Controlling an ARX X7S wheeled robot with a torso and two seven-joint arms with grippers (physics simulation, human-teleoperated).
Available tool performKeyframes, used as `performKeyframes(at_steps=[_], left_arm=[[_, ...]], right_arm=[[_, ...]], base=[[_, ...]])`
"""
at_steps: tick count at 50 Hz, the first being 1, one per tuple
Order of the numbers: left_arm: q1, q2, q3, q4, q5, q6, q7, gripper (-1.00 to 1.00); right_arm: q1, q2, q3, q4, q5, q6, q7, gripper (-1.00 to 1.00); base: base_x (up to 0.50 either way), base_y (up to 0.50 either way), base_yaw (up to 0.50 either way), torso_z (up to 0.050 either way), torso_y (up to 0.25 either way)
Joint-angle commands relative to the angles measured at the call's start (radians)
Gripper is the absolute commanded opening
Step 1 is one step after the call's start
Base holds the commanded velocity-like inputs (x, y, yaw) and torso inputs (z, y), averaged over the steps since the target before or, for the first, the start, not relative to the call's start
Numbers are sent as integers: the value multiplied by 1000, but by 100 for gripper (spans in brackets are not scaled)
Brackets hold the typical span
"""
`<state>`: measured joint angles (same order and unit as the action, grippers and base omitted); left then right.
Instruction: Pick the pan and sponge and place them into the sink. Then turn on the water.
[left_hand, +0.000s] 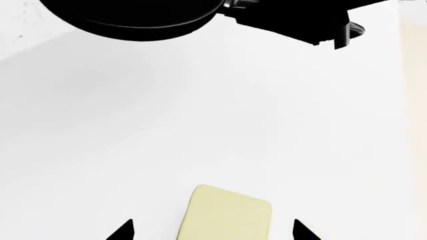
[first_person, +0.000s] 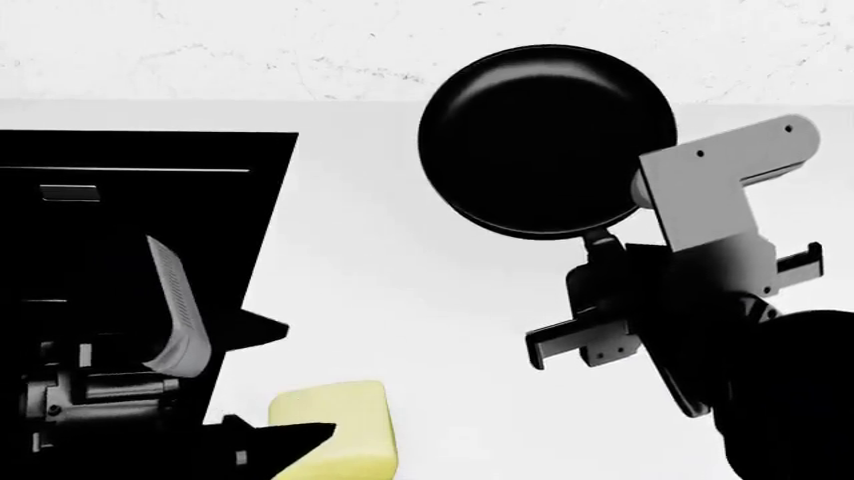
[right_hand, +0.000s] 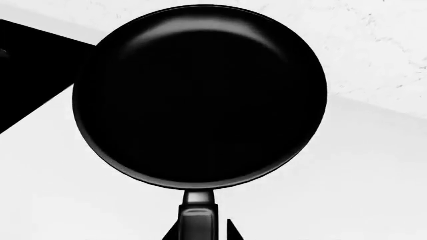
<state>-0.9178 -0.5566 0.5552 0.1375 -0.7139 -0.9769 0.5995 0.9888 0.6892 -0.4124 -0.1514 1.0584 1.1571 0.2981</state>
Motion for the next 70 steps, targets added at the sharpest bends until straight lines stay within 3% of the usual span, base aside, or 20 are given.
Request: performKeyframes(at_steps=[1,24,70], left_arm=[[-52,7,83,-60,52,9,57,100],[-122,38,202,-155,118,25,138,100],[-104,95,290,-277,162,86,181,100]], right_arm=[[12,-2,19,-9,-41,-9,-13,-100],[9,-1,12,-5,-37,-4,0,-100],[-22,8,9,-4,-25,-24,2,-100]], base=[[0,0,0,0,0],[0,0,0,0,2],[0,0,0,0,2]])
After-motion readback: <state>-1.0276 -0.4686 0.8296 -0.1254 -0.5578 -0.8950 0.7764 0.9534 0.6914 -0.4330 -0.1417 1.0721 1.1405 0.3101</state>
